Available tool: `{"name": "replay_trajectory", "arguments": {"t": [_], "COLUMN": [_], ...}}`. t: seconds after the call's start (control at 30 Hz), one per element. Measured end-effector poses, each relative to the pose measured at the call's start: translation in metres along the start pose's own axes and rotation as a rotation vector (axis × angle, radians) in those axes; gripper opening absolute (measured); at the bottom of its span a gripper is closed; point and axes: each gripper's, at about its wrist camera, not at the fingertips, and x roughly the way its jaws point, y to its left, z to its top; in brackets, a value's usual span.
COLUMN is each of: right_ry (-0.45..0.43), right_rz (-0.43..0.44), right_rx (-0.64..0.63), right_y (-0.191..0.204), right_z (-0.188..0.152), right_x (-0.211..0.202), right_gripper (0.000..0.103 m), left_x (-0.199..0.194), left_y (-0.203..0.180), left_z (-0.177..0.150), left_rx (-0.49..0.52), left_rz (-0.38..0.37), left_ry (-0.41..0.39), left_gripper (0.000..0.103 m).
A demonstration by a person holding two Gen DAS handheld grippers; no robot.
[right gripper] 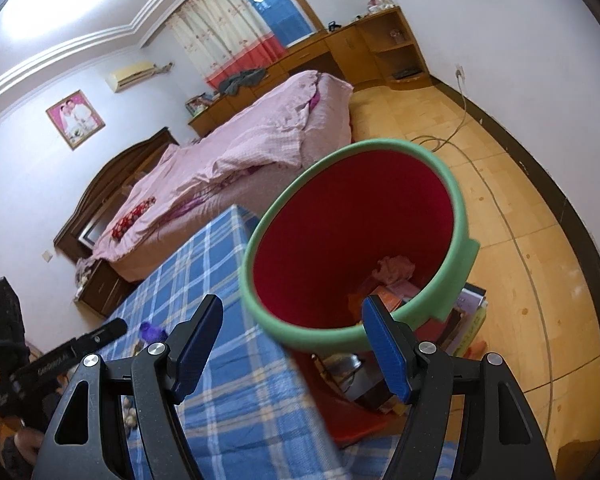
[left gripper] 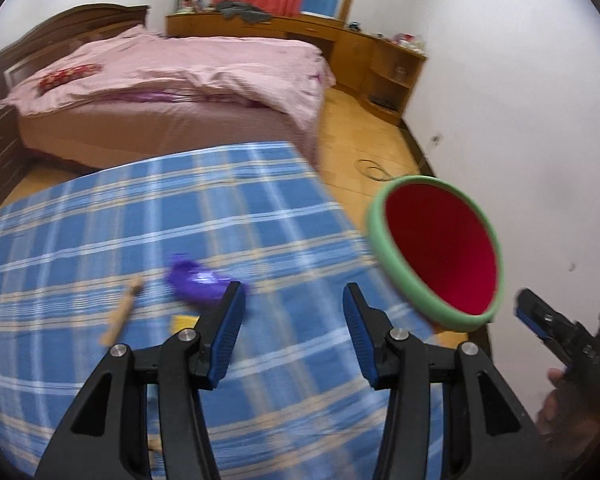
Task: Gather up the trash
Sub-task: 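Move both open grippers back to the bed and grasp the wooden stick with the left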
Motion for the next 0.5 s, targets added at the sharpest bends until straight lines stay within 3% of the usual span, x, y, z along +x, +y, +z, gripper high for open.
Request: {"name": "replay_trajectory", "arguments": {"t": [0.23, 0.5], "right_ry": [0.034, 0.078], "right_rz": [0.011, 0.004], "right_rx": [-0.021, -0.046], "right_y": [0.017, 0.031], "right_z": [-0.012, -0.024], "right_x": [0.006, 0.020], "right_gripper": [0.074, 0.074], "left_x": [0.001, 0.028], "left_y": [0.062, 0.103], "left_z": [-0.003, -0.015], "left_rx": [-0.067, -0.071], "left_rz": [0.104, 0.212], "left_ry": [0.034, 0.098], "left_gripper": [0.051, 0.051]}}
